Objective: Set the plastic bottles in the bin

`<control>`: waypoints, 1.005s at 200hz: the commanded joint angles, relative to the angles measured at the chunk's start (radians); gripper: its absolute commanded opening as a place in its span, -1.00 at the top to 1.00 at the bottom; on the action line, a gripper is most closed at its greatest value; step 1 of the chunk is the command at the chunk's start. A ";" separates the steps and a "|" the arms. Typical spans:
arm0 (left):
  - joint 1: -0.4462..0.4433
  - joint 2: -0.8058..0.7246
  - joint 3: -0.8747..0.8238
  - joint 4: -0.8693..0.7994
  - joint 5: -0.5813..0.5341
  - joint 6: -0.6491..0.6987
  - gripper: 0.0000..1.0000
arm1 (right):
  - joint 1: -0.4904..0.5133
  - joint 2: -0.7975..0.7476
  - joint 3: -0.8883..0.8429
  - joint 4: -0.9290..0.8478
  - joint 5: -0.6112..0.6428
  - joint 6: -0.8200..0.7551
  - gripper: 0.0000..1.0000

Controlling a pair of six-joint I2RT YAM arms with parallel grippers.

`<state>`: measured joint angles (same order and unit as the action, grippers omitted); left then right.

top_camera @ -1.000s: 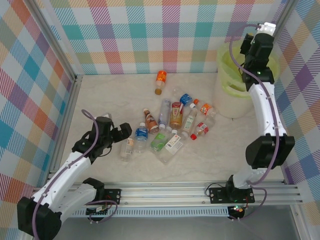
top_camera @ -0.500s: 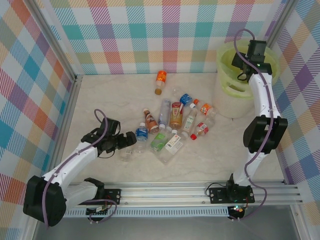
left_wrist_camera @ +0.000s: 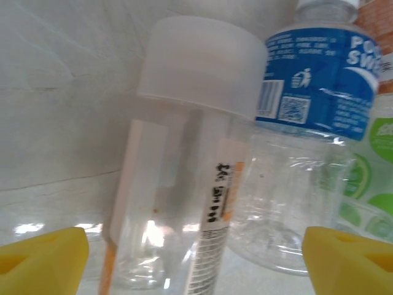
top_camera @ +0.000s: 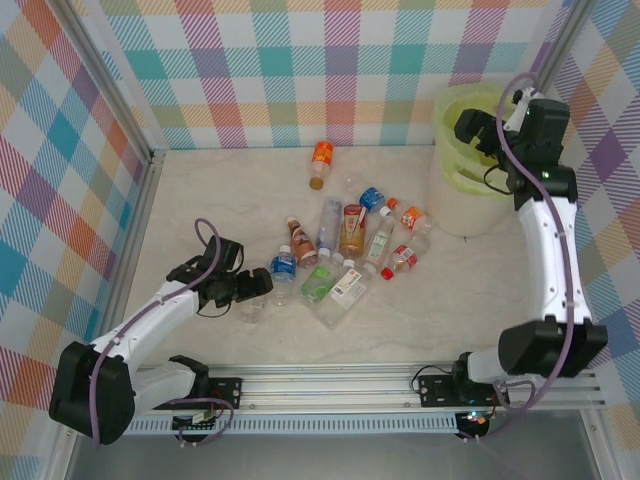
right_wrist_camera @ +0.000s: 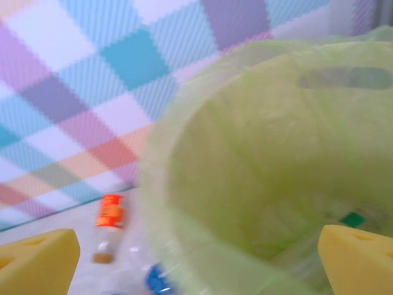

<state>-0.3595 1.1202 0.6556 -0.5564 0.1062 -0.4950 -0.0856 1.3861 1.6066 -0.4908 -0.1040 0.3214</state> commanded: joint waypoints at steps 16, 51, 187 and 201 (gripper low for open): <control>-0.011 -0.029 -0.036 -0.070 -0.001 -0.042 -0.62 | 0.003 -0.118 -0.166 0.102 -0.248 0.115 -0.99; -0.037 0.034 -0.062 -0.053 0.053 -0.038 -0.66 | 0.020 -0.170 -0.215 0.090 -0.308 0.115 -0.99; -0.062 -0.004 -0.010 -0.034 -0.143 -0.023 0.19 | 0.189 -0.174 -0.324 0.247 -0.373 0.194 -0.99; -0.062 -0.052 0.007 -0.034 -0.151 -0.011 0.30 | 0.200 -0.179 -0.349 0.281 -0.371 0.221 -0.99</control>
<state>-0.4160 1.1473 0.6144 -0.5755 -0.0013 -0.5301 0.0929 1.2182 1.3045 -0.3111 -0.4805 0.4870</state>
